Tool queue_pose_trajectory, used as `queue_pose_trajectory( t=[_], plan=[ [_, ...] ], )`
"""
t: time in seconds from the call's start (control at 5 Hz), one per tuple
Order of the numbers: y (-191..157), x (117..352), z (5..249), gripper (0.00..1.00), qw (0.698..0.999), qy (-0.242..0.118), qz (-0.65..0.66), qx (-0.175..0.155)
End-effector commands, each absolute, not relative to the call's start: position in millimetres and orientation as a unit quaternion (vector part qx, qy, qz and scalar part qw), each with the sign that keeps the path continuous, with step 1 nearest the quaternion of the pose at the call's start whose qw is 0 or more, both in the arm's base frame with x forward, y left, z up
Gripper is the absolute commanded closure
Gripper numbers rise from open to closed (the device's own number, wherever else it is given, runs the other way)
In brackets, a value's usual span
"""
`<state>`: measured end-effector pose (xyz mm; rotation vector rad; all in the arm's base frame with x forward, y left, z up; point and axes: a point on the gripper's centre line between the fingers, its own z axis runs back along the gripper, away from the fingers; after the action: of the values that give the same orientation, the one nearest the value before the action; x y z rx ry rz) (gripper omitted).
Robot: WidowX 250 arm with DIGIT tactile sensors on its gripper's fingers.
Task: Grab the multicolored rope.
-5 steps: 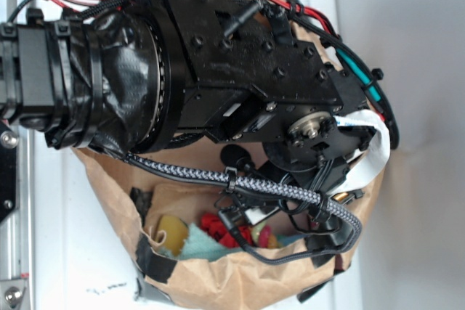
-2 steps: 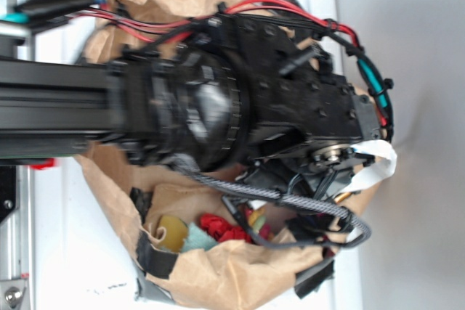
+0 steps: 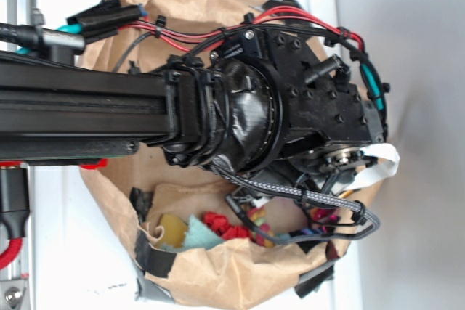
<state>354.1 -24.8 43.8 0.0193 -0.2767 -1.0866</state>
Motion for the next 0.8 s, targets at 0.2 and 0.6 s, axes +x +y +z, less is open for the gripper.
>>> queue_pose_trajectory(
  t=[0.2,0.6],
  plan=[
    [-56.6,371.1,47.0,0.0,0.823,-0.134,-0.552,0.017],
    [-58.3,368.2,42.9,1.0,0.827,-0.133,-0.547,0.008]
  ],
)
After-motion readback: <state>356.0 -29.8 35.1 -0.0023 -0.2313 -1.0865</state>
